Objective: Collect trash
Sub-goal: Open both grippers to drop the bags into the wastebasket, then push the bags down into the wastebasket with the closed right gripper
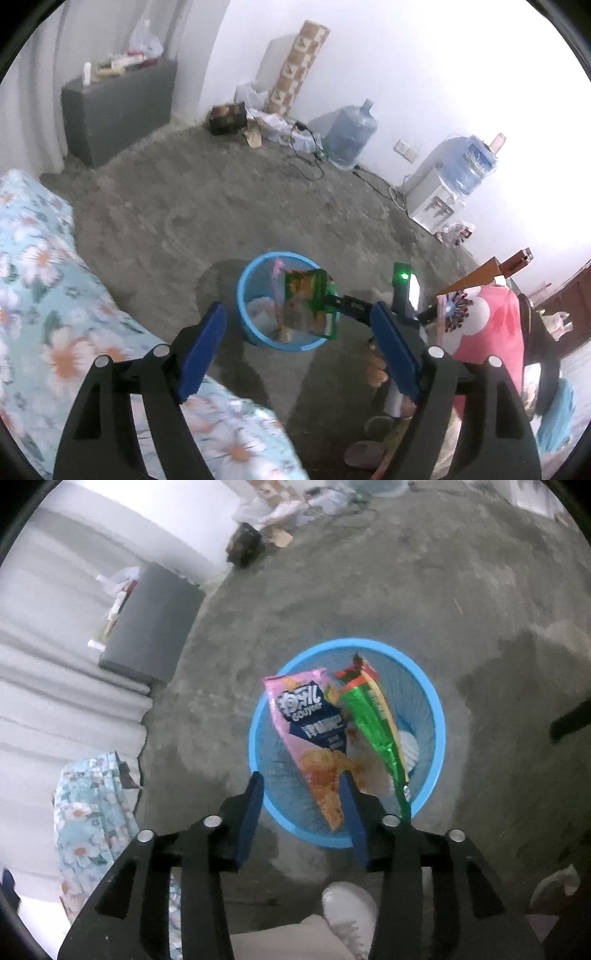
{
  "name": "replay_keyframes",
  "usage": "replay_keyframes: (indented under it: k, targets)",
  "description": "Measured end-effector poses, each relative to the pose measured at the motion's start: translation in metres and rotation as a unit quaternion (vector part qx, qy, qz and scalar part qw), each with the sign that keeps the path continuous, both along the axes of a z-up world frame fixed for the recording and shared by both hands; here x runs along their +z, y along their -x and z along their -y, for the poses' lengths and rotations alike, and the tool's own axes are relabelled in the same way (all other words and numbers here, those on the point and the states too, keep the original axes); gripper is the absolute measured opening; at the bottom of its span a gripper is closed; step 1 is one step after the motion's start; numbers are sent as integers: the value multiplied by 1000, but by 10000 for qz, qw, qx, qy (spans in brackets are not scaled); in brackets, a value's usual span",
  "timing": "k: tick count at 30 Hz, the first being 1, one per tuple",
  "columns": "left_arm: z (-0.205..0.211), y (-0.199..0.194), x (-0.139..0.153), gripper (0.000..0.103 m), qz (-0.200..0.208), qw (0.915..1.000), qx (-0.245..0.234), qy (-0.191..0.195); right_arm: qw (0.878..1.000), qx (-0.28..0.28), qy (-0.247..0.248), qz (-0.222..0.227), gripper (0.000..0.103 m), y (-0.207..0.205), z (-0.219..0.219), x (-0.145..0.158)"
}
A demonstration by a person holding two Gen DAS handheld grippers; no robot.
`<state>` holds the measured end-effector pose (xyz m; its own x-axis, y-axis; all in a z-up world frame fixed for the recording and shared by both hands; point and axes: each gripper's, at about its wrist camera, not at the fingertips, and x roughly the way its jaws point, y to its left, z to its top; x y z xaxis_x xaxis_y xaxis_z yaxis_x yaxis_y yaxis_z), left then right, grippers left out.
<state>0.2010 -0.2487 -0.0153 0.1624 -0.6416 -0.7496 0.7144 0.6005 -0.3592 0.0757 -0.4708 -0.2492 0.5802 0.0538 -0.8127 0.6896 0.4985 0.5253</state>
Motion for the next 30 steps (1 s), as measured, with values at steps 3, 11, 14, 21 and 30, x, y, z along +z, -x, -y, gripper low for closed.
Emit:
replay_keyframes:
  k: [3, 11, 14, 21, 30]
  targets:
    - [-18, -4, 7, 78, 113, 9998, 116, 77, 9986, 134, 503, 27, 44, -2, -13, 14]
    - [-63, -13, 9, 78, 136, 9987, 445, 193, 9796, 1667, 952, -594, 15, -102, -74, -19]
    - [-70, -15, 5, 78, 96, 9985, 529, 110, 9717, 1878, 860, -1149, 7, -127, -70, -61]
    - [-90, -25, 3, 78, 154, 9974, 702, 101, 9620, 898, 1290, -2231, 7, -95, 8, -109]
    - [-100, -31, -1, 78, 145, 9962, 851, 87, 9832, 580, 1263, -1183, 10, -81, 11, -78]
